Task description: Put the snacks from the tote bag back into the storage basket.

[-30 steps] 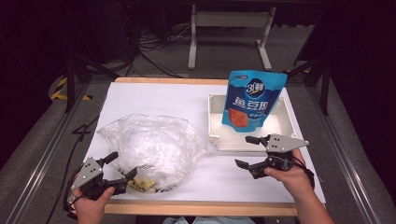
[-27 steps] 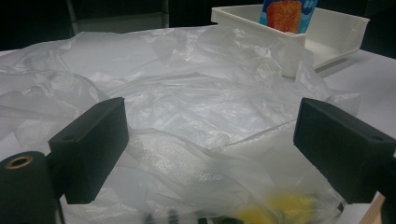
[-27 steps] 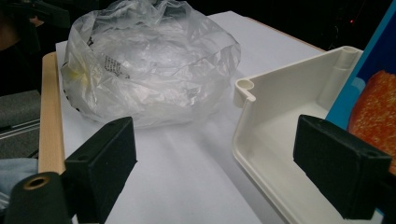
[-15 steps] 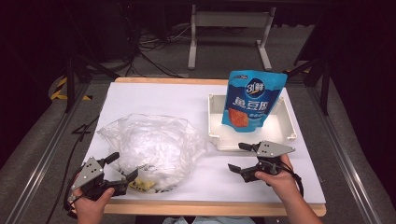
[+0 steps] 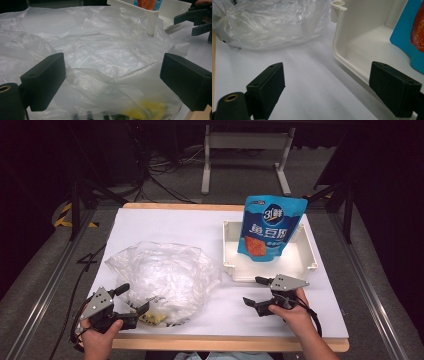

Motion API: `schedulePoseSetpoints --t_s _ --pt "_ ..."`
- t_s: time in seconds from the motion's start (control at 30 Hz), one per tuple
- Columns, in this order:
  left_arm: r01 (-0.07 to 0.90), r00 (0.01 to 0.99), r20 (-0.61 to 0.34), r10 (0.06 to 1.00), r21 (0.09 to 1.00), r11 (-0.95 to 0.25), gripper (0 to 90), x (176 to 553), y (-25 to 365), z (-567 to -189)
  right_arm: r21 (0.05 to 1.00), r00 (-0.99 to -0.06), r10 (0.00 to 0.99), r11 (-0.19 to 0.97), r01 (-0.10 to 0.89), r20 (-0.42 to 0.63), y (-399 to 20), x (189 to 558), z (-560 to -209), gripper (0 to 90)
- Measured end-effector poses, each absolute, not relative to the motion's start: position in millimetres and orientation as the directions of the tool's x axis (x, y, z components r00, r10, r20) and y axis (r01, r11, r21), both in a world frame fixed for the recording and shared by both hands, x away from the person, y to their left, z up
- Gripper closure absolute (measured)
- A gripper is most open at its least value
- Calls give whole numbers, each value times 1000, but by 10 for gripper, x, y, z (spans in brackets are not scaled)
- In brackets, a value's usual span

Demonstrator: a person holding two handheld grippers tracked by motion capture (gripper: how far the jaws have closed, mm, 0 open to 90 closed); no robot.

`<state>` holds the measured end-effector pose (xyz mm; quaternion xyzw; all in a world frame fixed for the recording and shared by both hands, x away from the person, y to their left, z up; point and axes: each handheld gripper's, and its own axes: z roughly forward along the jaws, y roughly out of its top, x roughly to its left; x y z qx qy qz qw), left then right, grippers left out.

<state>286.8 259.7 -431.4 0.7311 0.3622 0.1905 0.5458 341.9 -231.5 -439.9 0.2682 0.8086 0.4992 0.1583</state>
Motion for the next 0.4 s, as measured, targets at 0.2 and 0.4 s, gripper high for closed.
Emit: schedulePoseSetpoints --t_s 0.2,0.4 --pt "318 659 -115 743 938 -137 75 2861 2599 -4310 892 -799 601 356 279 10 -2325 3425 -4405 134" --pt "313 662 -111 741 940 -139 69 2856 2595 -4310 893 -795 607 357 273 0 -2333 3431 -4409 129"
